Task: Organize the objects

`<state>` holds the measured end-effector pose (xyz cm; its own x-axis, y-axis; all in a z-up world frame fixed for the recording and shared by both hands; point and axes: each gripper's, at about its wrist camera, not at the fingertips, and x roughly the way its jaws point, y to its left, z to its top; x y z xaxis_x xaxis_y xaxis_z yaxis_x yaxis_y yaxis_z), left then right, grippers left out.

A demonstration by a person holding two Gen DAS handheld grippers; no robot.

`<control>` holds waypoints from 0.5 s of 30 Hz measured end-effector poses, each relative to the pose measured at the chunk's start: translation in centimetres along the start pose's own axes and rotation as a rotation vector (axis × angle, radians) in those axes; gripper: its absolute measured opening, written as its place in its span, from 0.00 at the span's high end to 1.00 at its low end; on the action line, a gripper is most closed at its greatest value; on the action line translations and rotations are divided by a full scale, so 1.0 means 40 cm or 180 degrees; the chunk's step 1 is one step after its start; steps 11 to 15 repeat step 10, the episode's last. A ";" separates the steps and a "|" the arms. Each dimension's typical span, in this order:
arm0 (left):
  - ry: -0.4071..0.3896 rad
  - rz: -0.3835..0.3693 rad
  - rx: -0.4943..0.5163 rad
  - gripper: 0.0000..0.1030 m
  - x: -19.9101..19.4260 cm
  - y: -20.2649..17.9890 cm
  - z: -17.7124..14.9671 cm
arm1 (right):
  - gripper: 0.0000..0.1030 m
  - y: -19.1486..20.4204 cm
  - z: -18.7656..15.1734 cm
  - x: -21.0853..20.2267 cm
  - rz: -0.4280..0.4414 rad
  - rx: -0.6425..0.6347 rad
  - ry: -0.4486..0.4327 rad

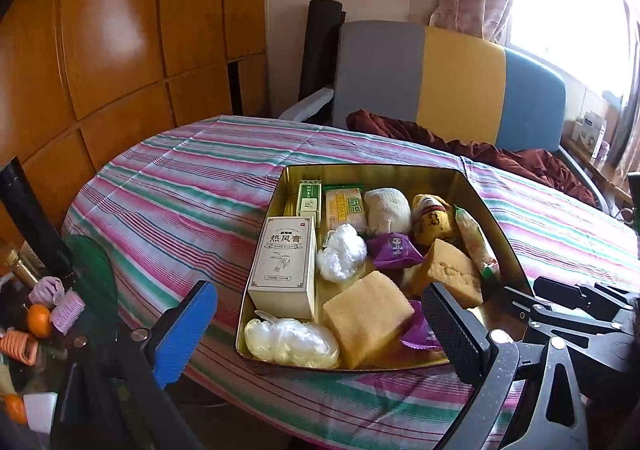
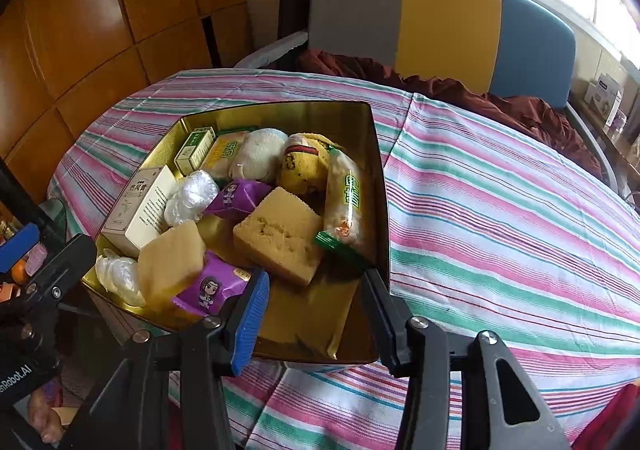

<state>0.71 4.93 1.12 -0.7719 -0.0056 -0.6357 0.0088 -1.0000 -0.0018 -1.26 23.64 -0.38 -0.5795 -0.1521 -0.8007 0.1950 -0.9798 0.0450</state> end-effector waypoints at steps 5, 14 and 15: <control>-0.0035 0.0032 -0.0053 0.01 0.000 0.013 0.000 | 0.53 0.012 -0.001 -0.002 -0.0018 -0.0054 -0.0011; -0.0038 0.0086 -0.0065 0.00 0.000 0.021 0.006 | 0.53 0.025 0.003 -0.019 -0.0019 -0.0116 -0.0098; -0.0038 0.0086 -0.0065 0.00 0.000 0.021 0.006 | 0.53 0.025 0.003 -0.019 -0.0019 -0.0116 -0.0098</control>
